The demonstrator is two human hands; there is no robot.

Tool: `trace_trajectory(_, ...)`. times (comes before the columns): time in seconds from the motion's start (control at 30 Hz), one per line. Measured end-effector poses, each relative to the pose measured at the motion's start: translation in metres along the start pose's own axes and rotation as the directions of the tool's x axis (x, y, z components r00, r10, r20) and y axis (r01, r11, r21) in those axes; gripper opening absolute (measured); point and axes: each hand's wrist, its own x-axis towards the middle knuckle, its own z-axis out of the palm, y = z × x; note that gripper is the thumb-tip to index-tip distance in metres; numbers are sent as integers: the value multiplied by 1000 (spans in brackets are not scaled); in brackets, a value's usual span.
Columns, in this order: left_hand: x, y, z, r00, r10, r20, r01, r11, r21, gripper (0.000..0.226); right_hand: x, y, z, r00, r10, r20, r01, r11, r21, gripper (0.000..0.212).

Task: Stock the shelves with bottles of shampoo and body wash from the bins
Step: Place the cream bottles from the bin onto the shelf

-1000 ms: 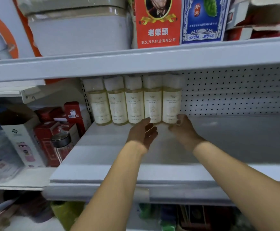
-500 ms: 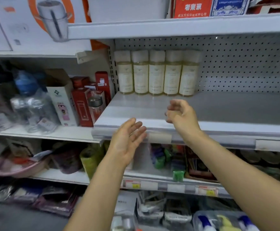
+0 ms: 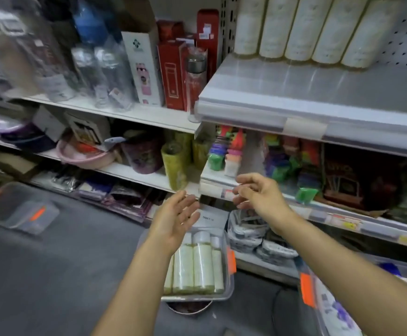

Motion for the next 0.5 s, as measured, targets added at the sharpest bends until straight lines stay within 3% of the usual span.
trace_trajectory(0.17, 32, -25, -53, 984, -84, -157, 75, 995, -60, 12, 28, 56, 34, 978, 170, 117, -164, 985, -59, 22)
trace_trajectory(0.3, 67, -58, -81, 951, -164, -263, 170, 985, -1, 14, 52, 113, 58, 937, 306, 170, -290, 950, -115, 22)
trace_trajectory(0.5, 119, -121, -110, 885, -313, -343, 332, 943, -4, 18, 82, 205, 85, 850, 502, 160, -468, 859, -206, 18)
